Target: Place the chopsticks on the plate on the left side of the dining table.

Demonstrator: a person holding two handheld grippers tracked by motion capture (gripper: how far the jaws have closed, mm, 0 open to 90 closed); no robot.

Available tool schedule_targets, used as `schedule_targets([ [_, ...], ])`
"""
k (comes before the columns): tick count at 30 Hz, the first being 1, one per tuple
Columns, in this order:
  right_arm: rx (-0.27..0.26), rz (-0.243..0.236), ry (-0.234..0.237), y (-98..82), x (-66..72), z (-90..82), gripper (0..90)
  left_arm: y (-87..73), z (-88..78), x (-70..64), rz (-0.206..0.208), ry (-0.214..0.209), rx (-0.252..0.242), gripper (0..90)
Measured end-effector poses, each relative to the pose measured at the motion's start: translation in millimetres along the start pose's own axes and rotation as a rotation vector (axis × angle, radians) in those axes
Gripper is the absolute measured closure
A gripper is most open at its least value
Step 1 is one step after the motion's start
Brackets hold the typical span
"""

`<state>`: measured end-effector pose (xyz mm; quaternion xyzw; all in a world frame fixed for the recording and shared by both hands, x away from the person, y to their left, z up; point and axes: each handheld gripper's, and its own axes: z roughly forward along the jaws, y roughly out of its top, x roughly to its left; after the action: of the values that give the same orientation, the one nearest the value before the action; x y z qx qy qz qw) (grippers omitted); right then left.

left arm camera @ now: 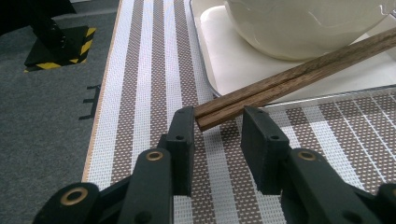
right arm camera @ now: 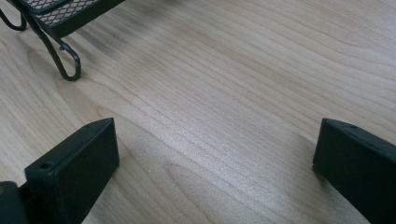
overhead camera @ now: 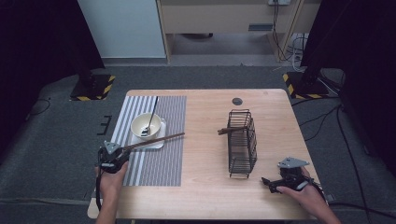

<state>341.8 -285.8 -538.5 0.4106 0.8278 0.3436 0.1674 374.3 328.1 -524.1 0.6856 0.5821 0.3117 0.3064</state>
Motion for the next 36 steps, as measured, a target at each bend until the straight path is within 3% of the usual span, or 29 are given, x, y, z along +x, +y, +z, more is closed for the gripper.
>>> schedule_targets([
  [18,0.0,0.0,0.0,0.0,0.0,0.0,0.2,-2.3,0.0,8.9,-0.03,-0.002,0.002,62.4],
  [36,0.001,0.0,0.001,0.0,-0.1,-0.1,0.2,2.9,6.4,12.7,-0.027,0.01,-0.006,58.9],
])
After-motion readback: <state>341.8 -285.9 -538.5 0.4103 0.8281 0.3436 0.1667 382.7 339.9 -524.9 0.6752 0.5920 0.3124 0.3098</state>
